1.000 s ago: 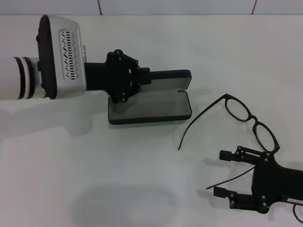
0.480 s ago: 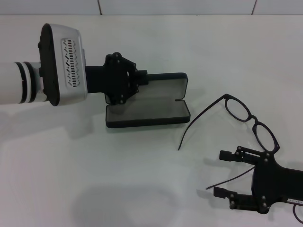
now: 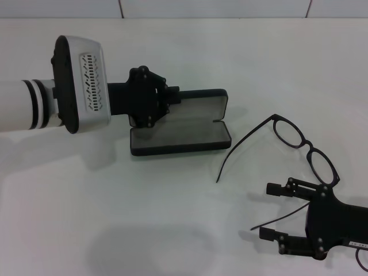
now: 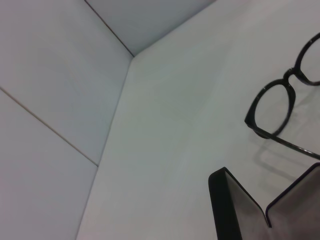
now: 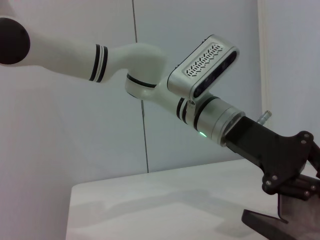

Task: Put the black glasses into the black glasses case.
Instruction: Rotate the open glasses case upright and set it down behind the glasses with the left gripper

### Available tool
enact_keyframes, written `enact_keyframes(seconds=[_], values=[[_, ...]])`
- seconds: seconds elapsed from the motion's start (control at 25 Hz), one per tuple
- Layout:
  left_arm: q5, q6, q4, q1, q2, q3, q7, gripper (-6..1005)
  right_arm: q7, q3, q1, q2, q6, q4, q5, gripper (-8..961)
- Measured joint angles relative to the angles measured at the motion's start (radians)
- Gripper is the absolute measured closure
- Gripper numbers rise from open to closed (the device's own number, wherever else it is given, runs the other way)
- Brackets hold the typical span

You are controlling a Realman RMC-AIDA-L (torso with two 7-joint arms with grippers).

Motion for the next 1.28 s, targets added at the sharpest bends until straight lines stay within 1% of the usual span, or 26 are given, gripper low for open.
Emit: enact_keyframes(seconds=[0.24, 0.56, 0.68, 0.88, 1.2, 1.28], values=[[-0.03, -0.002, -0.01, 0.0, 0.001, 0.0, 0.025, 803, 0.0, 0.0, 0.0, 0.0, -0.003, 0.0, 0.0, 197], [-0.101, -0.03, -0.043, 0.013, -0.001, 0.01, 0.098, 771, 0.0, 0.0, 0.0, 0.0, -0.004, 0.0, 0.0, 197], [-0.118, -0.044, -0.069, 0.017, -0.003, 0.013, 0.154, 758, 0.0, 0.0, 0.0, 0.0, -0.004, 0.0, 0.0, 197], [-0.199, -0.085, -0.088, 0.03, -0.002, 0.049, 0.221, 738, 0.0, 0.0, 0.001, 0.0, -0.004, 0.0, 0.0, 197], [-0.214, -0.103, -0.08, 0.055, -0.002, 0.086, 0.243, 669, 0.0, 0.0, -0.001, 0.0, -0.004, 0.0, 0.0, 197], [-0.214, -0.104, -0.078, 0.059, -0.001, 0.091, 0.244, 669, 0.0, 0.0, -0.001, 0.0, -0.004, 0.0, 0.0, 197]])
